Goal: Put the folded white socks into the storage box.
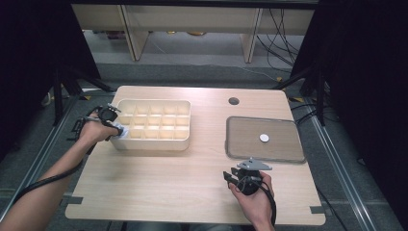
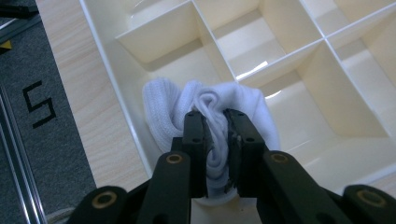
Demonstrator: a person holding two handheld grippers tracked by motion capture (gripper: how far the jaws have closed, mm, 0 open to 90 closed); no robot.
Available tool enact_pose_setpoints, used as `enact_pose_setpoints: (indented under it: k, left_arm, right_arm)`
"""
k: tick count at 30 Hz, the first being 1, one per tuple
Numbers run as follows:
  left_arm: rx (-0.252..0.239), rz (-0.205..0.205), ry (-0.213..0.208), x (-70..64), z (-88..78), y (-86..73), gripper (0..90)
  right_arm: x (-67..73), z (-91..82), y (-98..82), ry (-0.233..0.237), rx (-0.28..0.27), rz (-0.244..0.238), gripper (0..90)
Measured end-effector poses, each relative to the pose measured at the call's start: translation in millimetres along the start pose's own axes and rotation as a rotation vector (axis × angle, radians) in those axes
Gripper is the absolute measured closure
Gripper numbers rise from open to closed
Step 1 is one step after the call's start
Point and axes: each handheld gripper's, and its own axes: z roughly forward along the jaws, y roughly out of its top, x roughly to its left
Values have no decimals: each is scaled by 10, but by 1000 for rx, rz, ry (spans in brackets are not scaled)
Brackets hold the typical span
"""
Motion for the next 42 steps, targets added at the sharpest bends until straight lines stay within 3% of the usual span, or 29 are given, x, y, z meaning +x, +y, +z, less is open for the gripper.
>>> enact_pose_setpoints:
  k: [6,7,11,21,22,28,35,37,38,40,42]
  left_arm:
    - [10,0,3,-10,17,8,784]
    - [13,0,2,-6,21,10,784]
    - [17,-2,2,-8,31,11,784]
    - [44,4,12,-25,46,28,785]
    - [41,3,10,-25,52,25,785]
    - [44,5,9,-23,69,11,786]
    - [30,-25,-33,34,66,-8,783]
    - [16,-38,-64,77,50,-27,773]
    - [4,-40,-68,104,35,-42,765]
    - [-17,-51,-95,134,9,-75,730]
    - [-54,-83,-114,155,-33,-101,672]
  right_arm:
    - [7,4,-8,21,-11,26,636]
    - [-8,-3,-7,2,-17,4,635]
    - [2,-1,-11,9,-17,20,636]
    - [0,-7,-11,14,-15,12,635]
    - [-6,-16,-7,-1,-15,-6,635]
    - [-3,-25,-9,5,-10,8,635]
    - [-6,-37,9,4,-1,9,632]
    - [-21,-28,4,8,-17,5,628]
    - [-15,-47,6,-11,-6,6,625]
    - [4,-46,1,6,-4,46,617]
    - [-31,-55,10,-1,-3,20,609]
